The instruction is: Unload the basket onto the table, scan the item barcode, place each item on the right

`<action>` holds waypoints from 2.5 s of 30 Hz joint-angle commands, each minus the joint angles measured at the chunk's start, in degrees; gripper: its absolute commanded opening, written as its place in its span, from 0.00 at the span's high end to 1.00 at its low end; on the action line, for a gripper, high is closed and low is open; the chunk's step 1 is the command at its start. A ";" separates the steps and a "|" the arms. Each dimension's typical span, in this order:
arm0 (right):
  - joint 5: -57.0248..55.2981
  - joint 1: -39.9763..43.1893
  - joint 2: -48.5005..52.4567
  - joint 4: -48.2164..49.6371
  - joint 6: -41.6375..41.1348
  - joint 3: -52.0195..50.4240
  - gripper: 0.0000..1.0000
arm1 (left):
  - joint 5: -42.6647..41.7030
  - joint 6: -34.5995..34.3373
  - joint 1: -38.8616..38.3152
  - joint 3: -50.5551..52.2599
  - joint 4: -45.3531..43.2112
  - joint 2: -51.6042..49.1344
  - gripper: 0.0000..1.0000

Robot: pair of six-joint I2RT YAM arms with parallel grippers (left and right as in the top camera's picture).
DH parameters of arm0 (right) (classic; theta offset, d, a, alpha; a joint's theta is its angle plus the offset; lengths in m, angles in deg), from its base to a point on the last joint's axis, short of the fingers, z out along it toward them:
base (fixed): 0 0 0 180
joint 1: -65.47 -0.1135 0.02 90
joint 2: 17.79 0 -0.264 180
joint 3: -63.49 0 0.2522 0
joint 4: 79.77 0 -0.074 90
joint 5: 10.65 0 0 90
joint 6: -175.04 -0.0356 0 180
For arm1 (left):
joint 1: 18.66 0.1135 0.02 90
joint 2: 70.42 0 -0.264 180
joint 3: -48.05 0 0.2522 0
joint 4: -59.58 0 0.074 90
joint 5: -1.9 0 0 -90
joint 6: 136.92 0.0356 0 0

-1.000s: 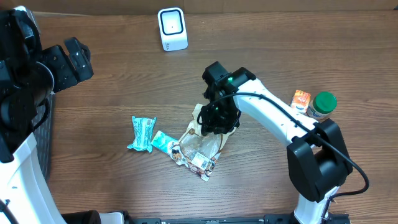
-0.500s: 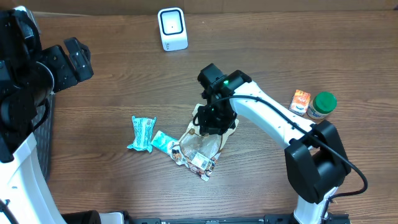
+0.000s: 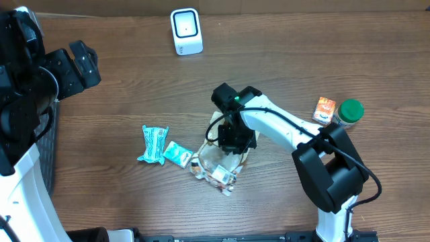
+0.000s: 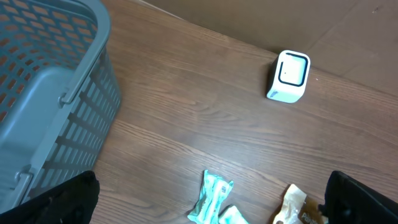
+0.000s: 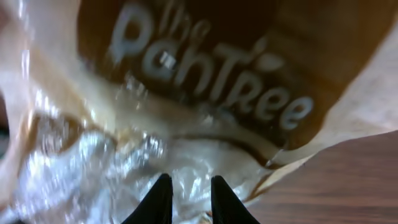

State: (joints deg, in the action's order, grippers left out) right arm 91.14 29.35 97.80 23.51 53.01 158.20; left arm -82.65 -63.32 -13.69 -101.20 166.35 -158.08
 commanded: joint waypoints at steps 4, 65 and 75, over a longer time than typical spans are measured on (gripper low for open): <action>-6.27 5.46 0.09 4.74 -0.52 -0.11 0.82 | 0.52 -0.52 0.26 -0.42 -0.26 -0.09 0.01; -6.80 -0.15 0.37 1.73 1.18 -0.81 0.76 | 0.52 -0.52 0.26 -0.42 -0.24 -0.09 0.01; 3.39 0.26 0.37 24.76 3.80 1.84 0.76 | 0.52 -0.52 0.26 -0.42 -0.24 -0.09 0.01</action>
State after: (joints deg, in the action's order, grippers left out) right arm 91.84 29.02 98.02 47.42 55.89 157.78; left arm -82.65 -63.32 -13.69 -101.20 166.35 -158.08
